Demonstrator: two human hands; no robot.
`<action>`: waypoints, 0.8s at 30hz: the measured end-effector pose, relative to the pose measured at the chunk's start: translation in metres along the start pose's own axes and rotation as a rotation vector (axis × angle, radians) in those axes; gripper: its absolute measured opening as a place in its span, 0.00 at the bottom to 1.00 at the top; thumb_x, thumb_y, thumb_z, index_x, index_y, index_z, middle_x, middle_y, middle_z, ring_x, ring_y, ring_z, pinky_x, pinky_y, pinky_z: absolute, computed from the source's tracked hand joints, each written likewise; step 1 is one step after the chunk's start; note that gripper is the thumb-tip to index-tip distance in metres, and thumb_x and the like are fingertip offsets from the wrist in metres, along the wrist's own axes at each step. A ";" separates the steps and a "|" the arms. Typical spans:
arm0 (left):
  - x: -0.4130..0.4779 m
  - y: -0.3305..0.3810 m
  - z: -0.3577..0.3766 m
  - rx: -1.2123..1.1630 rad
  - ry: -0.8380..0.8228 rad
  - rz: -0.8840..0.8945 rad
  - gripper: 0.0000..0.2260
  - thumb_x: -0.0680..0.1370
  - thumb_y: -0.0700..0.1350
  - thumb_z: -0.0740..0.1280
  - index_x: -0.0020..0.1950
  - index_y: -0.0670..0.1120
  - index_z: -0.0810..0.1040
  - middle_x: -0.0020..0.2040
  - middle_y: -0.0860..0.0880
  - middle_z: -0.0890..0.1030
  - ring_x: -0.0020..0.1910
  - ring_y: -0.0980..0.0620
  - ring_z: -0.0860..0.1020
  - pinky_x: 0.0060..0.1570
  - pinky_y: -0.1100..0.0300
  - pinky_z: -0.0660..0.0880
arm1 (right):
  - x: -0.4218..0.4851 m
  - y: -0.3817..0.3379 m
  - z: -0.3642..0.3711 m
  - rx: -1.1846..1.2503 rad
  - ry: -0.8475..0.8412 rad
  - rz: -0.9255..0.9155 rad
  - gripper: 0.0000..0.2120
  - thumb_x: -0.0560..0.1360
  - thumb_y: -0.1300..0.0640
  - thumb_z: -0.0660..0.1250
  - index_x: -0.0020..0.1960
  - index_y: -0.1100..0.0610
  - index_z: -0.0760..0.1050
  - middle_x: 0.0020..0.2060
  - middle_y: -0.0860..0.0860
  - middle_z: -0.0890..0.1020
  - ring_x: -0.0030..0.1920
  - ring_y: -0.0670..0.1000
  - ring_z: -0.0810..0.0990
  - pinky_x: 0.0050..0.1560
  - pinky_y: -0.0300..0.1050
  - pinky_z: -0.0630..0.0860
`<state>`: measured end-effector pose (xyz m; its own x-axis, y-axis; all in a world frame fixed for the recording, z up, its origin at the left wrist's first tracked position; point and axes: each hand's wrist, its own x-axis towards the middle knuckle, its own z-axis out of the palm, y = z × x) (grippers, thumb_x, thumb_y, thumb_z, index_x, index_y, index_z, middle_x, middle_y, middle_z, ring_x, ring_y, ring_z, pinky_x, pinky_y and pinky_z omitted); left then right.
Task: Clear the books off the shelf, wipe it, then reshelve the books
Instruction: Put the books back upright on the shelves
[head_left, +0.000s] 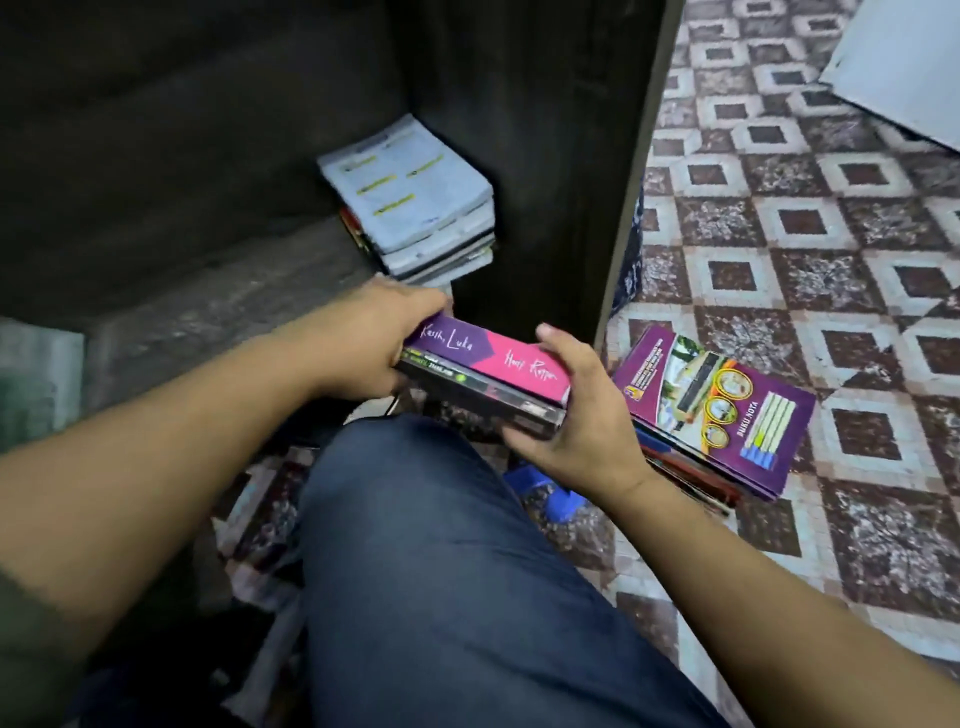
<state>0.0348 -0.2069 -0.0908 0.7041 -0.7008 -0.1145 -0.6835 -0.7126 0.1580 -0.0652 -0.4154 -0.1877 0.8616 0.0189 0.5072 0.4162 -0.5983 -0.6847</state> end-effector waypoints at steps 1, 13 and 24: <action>-0.004 -0.008 -0.002 0.001 0.043 -0.003 0.21 0.66 0.46 0.75 0.53 0.55 0.70 0.50 0.52 0.78 0.51 0.47 0.76 0.56 0.51 0.71 | 0.008 -0.003 0.003 0.002 0.017 -0.056 0.40 0.62 0.57 0.80 0.67 0.54 0.62 0.60 0.48 0.72 0.57 0.50 0.75 0.58 0.49 0.74; -0.001 -0.047 0.040 0.186 0.163 -0.832 0.44 0.78 0.61 0.62 0.79 0.43 0.36 0.79 0.41 0.37 0.77 0.40 0.37 0.75 0.40 0.42 | 0.148 -0.021 0.022 -0.558 0.466 -0.657 0.22 0.73 0.53 0.73 0.62 0.49 0.69 0.56 0.48 0.82 0.51 0.52 0.81 0.48 0.49 0.67; 0.006 -0.127 0.111 -0.026 0.040 -0.796 0.25 0.82 0.62 0.44 0.77 0.64 0.40 0.80 0.51 0.39 0.78 0.44 0.38 0.73 0.39 0.39 | 0.213 0.041 0.104 -0.763 0.138 -0.703 0.19 0.75 0.60 0.61 0.64 0.48 0.74 0.60 0.53 0.80 0.57 0.57 0.74 0.53 0.51 0.63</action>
<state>0.1045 -0.1237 -0.2201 0.9856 0.0208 -0.1677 0.0324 -0.9973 0.0664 0.1651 -0.3525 -0.1622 0.4362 0.4958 0.7509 0.4754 -0.8355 0.2755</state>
